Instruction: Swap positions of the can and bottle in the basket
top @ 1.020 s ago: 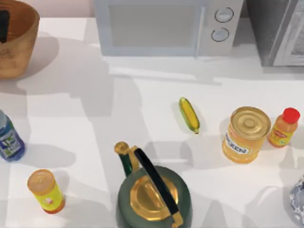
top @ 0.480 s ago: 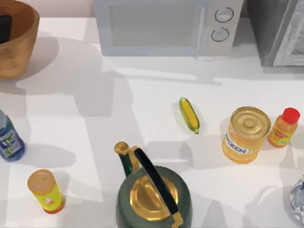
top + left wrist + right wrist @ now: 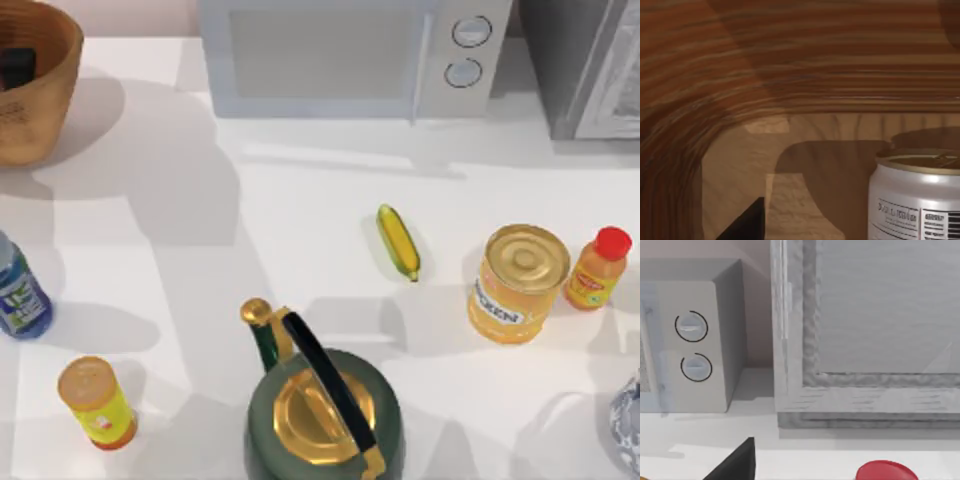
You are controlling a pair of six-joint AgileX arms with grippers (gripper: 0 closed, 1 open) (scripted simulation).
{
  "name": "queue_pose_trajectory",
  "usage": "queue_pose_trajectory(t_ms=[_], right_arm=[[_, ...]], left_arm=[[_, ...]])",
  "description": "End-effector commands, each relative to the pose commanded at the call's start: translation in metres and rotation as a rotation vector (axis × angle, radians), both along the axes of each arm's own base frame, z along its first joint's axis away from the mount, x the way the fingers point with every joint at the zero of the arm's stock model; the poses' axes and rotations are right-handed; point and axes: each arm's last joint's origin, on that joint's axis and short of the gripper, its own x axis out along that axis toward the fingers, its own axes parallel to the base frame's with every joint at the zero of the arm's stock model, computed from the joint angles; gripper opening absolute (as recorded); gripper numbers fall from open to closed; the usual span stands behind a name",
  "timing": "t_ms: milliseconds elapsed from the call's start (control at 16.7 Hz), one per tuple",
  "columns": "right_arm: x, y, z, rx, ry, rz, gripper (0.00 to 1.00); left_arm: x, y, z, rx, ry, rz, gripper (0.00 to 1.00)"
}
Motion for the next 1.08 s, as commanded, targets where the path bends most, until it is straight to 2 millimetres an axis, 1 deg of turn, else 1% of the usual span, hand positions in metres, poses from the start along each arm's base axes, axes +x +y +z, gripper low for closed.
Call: queue_pose_trajectory(t_ms=[60,840,900,1080], right_arm=[[0.0,0.0,0.0,0.0,0.0,0.0,1.0],[0.0,0.0,0.0,0.0,0.0,0.0,1.0],[0.0,0.0,0.0,0.0,0.0,0.0,1.0],[0.0,0.0,0.0,0.0,0.0,0.0,1.0]], left_arm=[[0.0,0.0,0.0,0.0,0.0,0.0,1.0],[0.0,0.0,0.0,0.0,0.0,0.0,0.02],[0.0,0.0,0.0,0.0,0.0,0.0,0.0],[0.0,0.0,0.0,0.0,0.0,0.0,0.0]])
